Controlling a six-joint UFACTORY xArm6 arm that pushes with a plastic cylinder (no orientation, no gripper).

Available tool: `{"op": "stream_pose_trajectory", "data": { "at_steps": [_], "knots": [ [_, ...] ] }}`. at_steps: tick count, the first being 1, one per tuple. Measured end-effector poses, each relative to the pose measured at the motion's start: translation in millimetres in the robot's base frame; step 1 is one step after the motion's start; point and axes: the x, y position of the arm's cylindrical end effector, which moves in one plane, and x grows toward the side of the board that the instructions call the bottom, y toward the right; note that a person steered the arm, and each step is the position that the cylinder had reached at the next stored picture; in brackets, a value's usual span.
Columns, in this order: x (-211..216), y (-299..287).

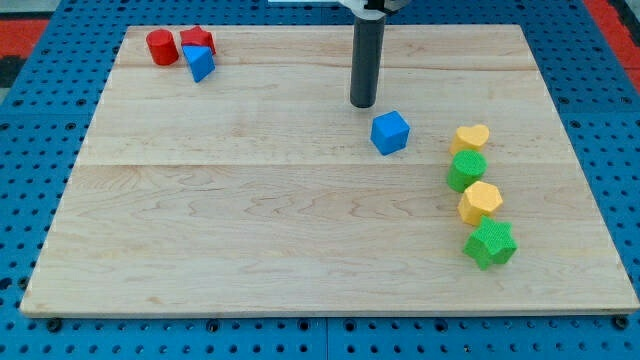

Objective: Place the blue cube diagonal to the green star

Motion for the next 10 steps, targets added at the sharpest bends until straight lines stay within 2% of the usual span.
{"op": "stream_pose_trajectory", "data": {
  "at_steps": [3,4,5,7,10],
  "knots": [
    [0,11],
    [-6,42],
    [16,95],
    [84,-1],
    [100,-51]
  ]
}}
